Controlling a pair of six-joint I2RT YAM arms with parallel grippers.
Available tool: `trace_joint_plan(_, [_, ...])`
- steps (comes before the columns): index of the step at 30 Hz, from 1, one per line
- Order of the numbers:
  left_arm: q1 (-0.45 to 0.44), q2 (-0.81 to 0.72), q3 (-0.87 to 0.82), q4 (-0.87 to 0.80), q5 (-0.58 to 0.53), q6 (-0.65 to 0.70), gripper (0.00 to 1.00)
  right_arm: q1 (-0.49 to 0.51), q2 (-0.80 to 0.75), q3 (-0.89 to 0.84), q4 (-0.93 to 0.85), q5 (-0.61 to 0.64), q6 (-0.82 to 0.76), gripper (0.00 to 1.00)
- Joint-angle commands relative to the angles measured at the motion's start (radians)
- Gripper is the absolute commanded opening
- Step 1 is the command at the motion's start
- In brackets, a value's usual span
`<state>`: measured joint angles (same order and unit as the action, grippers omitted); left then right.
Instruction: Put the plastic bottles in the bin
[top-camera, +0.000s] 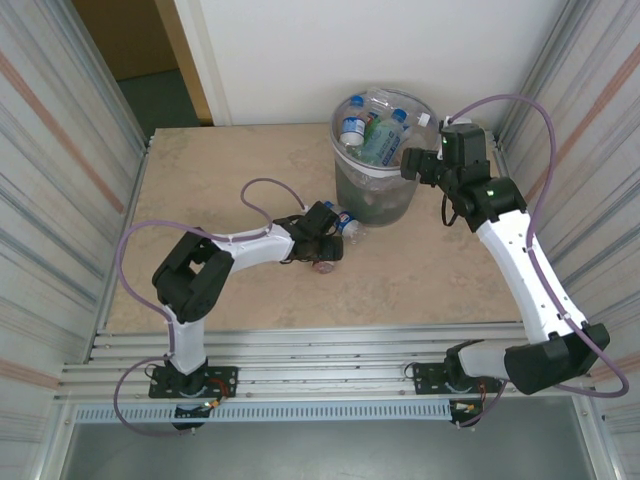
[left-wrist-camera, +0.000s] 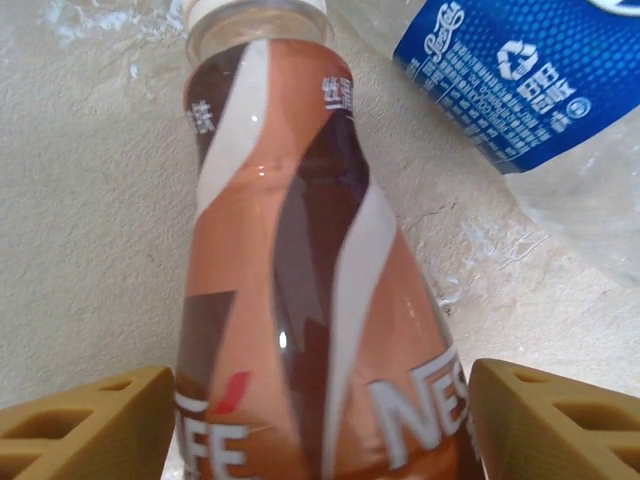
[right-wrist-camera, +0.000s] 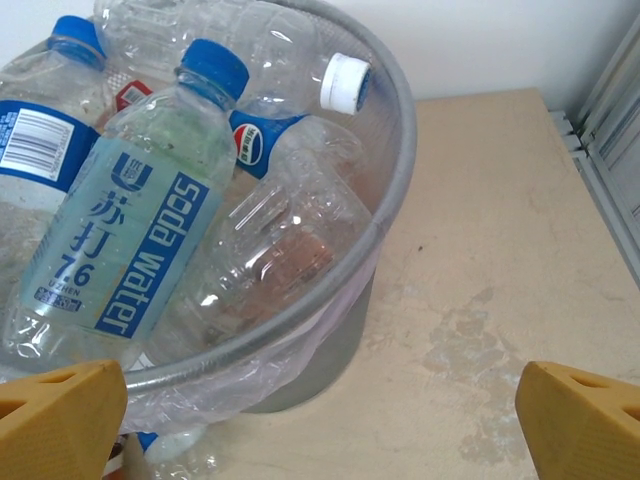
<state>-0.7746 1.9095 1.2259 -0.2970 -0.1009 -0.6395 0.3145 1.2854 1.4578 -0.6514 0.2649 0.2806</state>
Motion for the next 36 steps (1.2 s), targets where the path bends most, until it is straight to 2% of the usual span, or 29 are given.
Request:
trace_joint_plan(1, [0.0, 0.028, -0.004, -0.046, -0.032, 0.019, 0.73, 0.009, -0.04, -0.02, 0.012, 0.02, 0.022, 0.98])
trace_joint_plan(10, [0.024, -0.017, -0.056, -0.039, -0.068, 0.033, 0.47, 0.009, -0.047, -0.051, 0.018, 0.03, 0.026, 0.98])
trace_joint_plan(13, [0.025, -0.048, -0.085, -0.03, -0.095, 0.048, 0.42, 0.008, -0.05, -0.062, 0.018, 0.036, 0.029, 0.98])
trace_joint_plan(19, [0.031, -0.138, -0.161, -0.007, -0.136, 0.065, 0.38, 0.008, -0.063, -0.106, 0.032, 0.042, 0.041, 0.98])
trace_joint_plan(28, [0.054, -0.332, -0.253, 0.002, -0.204, 0.091, 0.37, 0.003, -0.065, -0.16, 0.011, 0.076, 0.05, 0.98])
trace_joint_plan(36, [0.074, -0.527, -0.265, -0.01, -0.232, 0.159, 0.36, -0.033, -0.103, -0.231, 0.01, 0.061, 0.077, 0.98])
